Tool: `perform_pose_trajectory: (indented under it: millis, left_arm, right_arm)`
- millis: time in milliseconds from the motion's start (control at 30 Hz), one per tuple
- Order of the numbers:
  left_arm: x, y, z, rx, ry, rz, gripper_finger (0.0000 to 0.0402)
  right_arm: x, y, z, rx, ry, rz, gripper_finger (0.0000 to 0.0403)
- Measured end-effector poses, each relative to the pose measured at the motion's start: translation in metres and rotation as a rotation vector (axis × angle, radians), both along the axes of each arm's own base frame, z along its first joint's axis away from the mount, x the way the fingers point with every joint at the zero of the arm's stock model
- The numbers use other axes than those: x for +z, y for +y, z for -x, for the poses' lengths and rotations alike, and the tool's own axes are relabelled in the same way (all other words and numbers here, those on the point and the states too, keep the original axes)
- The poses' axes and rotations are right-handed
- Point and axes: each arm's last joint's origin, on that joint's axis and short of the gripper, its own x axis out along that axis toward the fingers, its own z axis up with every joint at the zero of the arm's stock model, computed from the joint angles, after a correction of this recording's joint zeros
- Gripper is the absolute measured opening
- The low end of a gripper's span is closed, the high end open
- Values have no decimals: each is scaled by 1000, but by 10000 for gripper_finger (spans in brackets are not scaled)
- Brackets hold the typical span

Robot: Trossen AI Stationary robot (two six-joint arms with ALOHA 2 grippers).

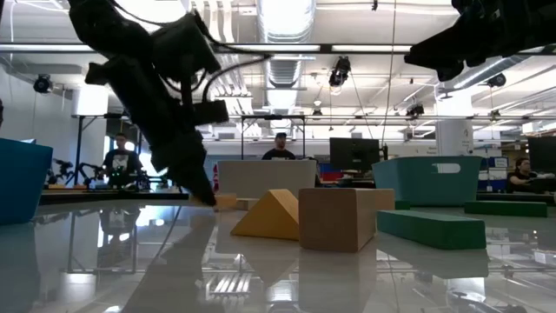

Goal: Sort & place blocks by color
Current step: Put the yellow block into the blue bin

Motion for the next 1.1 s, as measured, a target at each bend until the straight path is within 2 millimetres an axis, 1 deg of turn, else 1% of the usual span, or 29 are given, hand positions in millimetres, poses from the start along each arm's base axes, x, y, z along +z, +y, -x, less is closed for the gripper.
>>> perform_pose_trajectory:
  millis: [200, 367, 500, 667, 767, 900, 1033, 1100]
  left_arm:
    - [36, -3, 2, -60, -150, -63, 114]
    - [74, 3, 0, -112, -259, -135, 114]
    - [102, 10, -9, -154, -288, -211, 114]
    - [130, 24, -23, -175, -217, -273, 114]
    - [145, 35, -32, -198, -176, -289, 114]
    - [158, 57, -42, -221, -106, -292, 114]
    - [161, 87, -50, -238, -68, -256, 114]
    - [158, 106, -54, -230, -59, -237, 114]
  right_arm:
    - [-3, 0, -5, 2, 24, -1, 129]
    - [-3, 0, -6, 2, 16, -1, 120]
    - [-2, 0, -6, 3, 8, 3, 114]
    - [-1, 0, -6, 4, 5, 11, 106]
    - [-1, 0, -6, 4, 4, 12, 102]
    - [-1, 0, -6, 4, 6, 11, 97]
    - [-1, 0, -6, 4, 6, 11, 93]
    - [-1, 0, -6, 4, 6, 11, 93]
